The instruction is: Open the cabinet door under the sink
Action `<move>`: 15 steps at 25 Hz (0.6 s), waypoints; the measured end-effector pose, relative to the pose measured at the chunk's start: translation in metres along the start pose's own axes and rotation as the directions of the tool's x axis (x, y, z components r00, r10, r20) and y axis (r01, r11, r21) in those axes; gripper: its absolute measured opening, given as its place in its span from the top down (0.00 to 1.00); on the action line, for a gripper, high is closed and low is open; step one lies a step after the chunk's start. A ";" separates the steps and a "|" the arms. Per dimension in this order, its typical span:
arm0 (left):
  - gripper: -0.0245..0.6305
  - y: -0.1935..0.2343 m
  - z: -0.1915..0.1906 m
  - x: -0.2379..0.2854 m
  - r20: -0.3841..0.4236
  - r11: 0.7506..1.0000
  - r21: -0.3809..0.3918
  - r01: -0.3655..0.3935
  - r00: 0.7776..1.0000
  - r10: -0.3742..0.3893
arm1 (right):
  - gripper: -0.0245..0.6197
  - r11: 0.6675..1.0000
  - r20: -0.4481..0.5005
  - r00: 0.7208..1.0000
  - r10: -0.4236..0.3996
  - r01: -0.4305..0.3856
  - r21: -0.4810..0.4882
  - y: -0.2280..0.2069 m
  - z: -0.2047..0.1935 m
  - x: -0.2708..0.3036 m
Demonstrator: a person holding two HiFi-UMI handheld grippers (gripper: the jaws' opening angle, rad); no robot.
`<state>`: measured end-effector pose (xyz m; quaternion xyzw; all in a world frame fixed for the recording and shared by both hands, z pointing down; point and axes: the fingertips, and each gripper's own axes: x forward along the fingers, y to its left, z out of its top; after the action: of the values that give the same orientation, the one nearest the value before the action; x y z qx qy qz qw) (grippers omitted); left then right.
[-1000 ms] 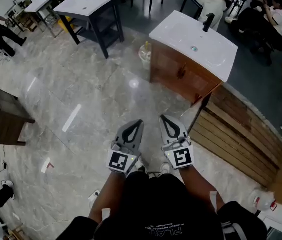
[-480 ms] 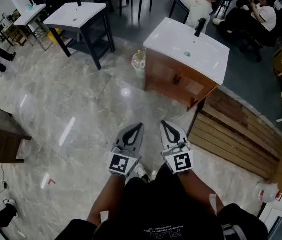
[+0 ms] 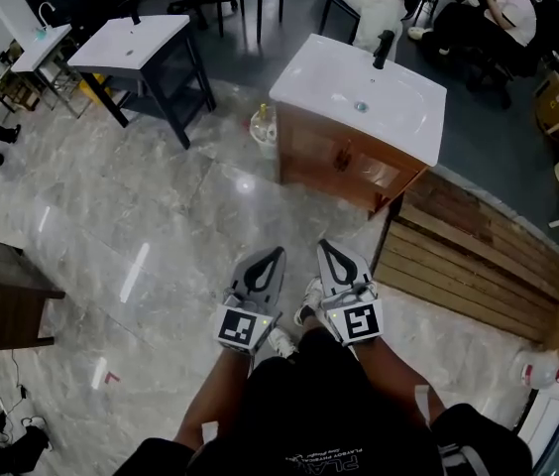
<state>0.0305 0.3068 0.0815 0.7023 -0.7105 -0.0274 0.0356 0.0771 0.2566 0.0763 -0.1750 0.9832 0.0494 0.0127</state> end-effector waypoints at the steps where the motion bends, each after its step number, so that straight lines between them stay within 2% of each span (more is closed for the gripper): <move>1: 0.93 0.001 -0.001 0.006 -0.004 1.000 0.004 0.003 1.000 -0.003 | 0.93 1.000 -0.001 1.000 -0.005 0.005 0.002 -0.005 -0.003 0.002; 5: 0.93 0.004 -0.007 0.030 -0.026 1.000 0.016 0.018 1.000 -0.017 | 0.93 0.999 -0.012 0.999 -0.029 0.030 0.022 -0.027 -0.013 0.013; 15: 0.93 0.023 -0.028 0.111 -0.068 0.999 -0.017 0.031 0.997 -0.032 | 0.93 0.997 -0.077 0.996 -0.053 0.057 0.051 -0.091 -0.051 0.054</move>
<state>0.0092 0.1969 0.1126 0.7137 -0.6974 -0.0096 0.0652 0.0573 0.1474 0.1167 -0.2033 0.9788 0.0160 -0.0187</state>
